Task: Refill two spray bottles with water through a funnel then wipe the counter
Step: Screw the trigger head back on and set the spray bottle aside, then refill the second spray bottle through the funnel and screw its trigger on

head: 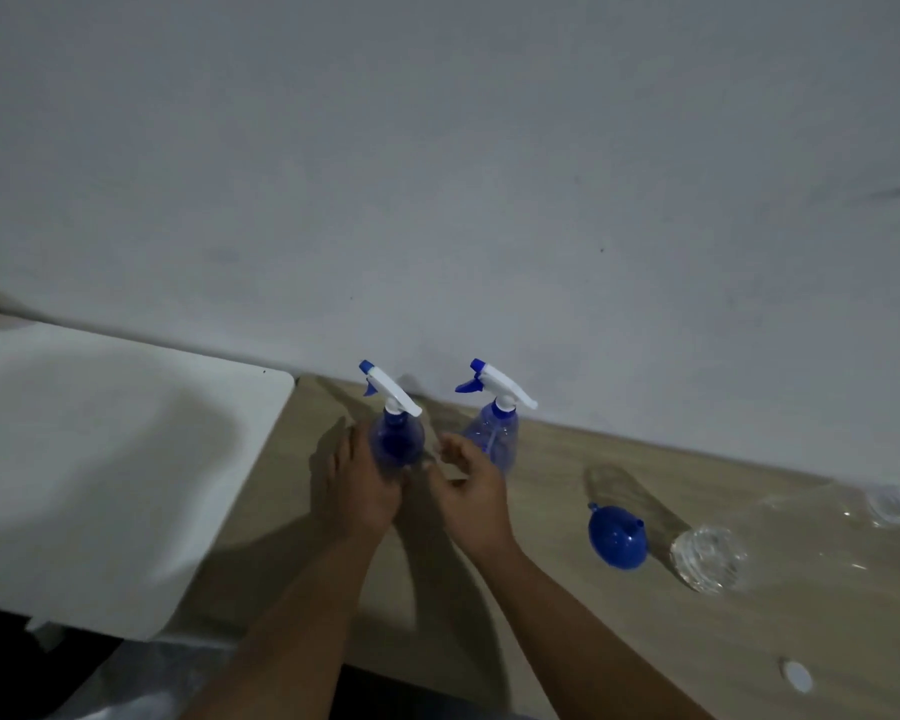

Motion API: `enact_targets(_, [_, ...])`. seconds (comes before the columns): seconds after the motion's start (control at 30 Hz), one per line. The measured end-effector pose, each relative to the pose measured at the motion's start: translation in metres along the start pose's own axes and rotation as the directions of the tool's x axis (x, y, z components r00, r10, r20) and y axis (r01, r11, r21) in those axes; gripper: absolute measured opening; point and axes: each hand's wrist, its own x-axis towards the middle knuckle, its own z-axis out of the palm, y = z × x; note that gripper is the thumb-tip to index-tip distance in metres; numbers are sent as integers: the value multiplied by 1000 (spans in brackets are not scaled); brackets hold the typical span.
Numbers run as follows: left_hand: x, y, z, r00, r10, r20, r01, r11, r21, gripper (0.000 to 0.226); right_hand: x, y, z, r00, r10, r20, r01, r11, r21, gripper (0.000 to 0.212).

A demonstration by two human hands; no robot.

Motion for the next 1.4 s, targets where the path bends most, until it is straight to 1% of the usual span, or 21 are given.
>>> enact_targets(0.03, [13,-3,-1,998,29,47,-30,1000,9,49,14,-3,13,999,23,49,-22,999,-28,35])
enact_targets(0.07, [22,-2,-5,995,47,92,-46,999,-9,35,30,-4,25,996,47,71,-42,997,-68,46])
enact_targets(0.1, [29,-4,-5,991,71,116,-68,997,-28,25,45,-5,37,995,69,76,-62,993,-96,58])
enact_targets(0.13, [32,-5,-7,985,87,150,-85,996,-19,17,58,-4,46,994,85,69,-77,992,-104,61])
enact_targets(0.17, [34,-6,-6,979,112,173,-111,994,-12,11,68,-1,53,994,90,63,-84,991,-102,54])
enact_targets(0.23, [34,-4,-7,966,132,221,-130,991,-23,6,78,3,58,993,100,60,-93,989,-113,32])
enact_targets(0.27, [30,-1,-12,956,136,259,-128,991,-49,3,78,6,58,992,103,69,-94,988,-119,28])
enact_targets(0.37, [14,-4,-25,940,148,307,-98,980,-172,13,62,5,48,993,37,108,-22,990,-140,30])
enact_targets(0.43, [-2,-9,-39,930,173,325,-98,967,-235,26,42,-1,38,990,-5,138,29,984,-174,31])
enact_targets(0.5, [-22,-7,-52,913,196,357,-75,943,-325,37,18,-9,24,989,-27,147,51,985,-162,27])
enact_targets(0.6, [-58,4,-64,900,252,356,-127,932,-339,49,-24,-14,-4,996,-46,78,56,991,-123,25])
enact_targets(0.73, [-112,36,-42,855,341,391,-227,924,-307,49,-88,5,-50,995,-24,-92,19,998,-52,31])
enact_targets(0.8, [-134,54,-17,813,385,438,-256,910,-325,52,-113,24,-79,990,-18,-139,11,999,-53,28])
enact_targets(0.87, [-156,73,7,727,456,514,-291,882,-371,51,-133,44,-112,980,8,-198,-17,999,-44,23])
enact_targets(0.93, [-179,96,23,660,494,566,-338,868,-363,49,-152,59,-144,962,45,-268,-55,998,-29,26])
enact_targets(1.03, [-209,127,53,625,504,597,-374,864,-337,45,-173,80,-184,940,90,-330,-109,993,-41,27])
enact_targets(1.1, [-227,147,65,629,519,579,-449,850,-275,45,-181,90,-205,917,129,-376,-143,990,-9,26])
enact_targets(1.2, [-243,175,71,655,562,505,-541,815,-206,42,-182,104,-227,893,164,-418,-160,986,46,26])
enact_targets(1.27, [-247,186,71,688,537,489,-540,828,-151,35,-179,106,-232,894,176,-412,-156,984,80,27])
enact_targets(1.33, [-250,192,75,722,486,493,-518,852,-80,33,-177,110,-233,906,186,-381,-152,981,117,28])
enact_targets(1.4, [-252,195,75,744,437,506,-495,868,-22,33,-175,113,-236,927,177,-331,-145,982,121,23])
